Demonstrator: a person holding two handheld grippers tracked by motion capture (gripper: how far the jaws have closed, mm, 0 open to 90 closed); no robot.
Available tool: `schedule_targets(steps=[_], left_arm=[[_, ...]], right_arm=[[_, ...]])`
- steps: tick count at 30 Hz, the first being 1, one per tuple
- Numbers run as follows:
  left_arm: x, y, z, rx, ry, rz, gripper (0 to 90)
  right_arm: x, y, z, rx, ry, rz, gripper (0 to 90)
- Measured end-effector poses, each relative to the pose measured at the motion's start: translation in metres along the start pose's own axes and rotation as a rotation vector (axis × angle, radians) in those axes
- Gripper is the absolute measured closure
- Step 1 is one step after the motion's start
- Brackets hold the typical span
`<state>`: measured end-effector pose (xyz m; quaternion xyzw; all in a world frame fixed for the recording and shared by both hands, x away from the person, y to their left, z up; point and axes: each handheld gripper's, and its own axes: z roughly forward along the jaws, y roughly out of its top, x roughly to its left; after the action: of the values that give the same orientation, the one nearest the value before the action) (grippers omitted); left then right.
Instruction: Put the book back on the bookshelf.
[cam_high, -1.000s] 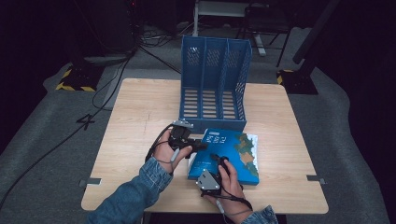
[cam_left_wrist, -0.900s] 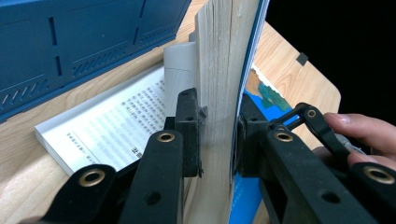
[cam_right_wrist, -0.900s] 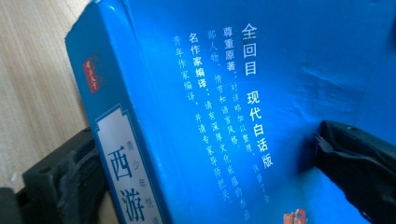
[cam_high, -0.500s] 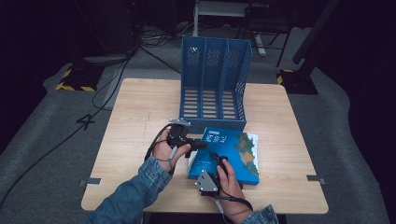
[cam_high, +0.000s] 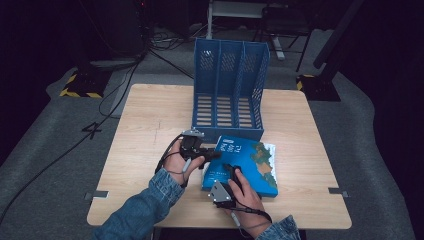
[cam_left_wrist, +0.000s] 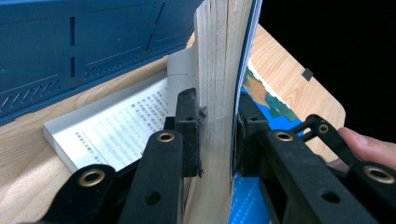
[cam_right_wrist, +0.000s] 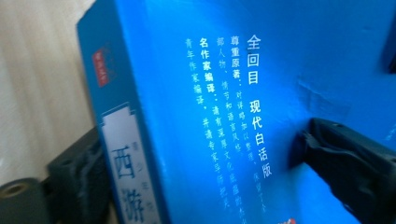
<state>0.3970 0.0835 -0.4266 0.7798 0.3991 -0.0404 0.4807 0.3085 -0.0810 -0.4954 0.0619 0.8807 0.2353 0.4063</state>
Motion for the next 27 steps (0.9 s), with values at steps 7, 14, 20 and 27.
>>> schedule_targets(steps=[7,14,20,27], left_arm=[[0.003,-0.002,0.005,0.002,0.028,0.002,75.4],[0.015,-0.004,0.008,-0.022,0.027,-0.030,75.1],[0.025,-0.007,0.010,-0.013,0.080,-0.026,72.7],[0.039,-0.010,0.007,-0.070,0.072,-0.037,54.9]], right_arm=[[0.003,0.005,-0.008,0.044,0.029,-0.085,33.7],[0.003,0.008,-0.013,0.035,0.034,-0.160,45.3],[-0.005,0.010,-0.022,0.017,0.039,-0.158,59.4],[-0.029,0.007,-0.032,-0.021,0.057,-0.051,62.1]])
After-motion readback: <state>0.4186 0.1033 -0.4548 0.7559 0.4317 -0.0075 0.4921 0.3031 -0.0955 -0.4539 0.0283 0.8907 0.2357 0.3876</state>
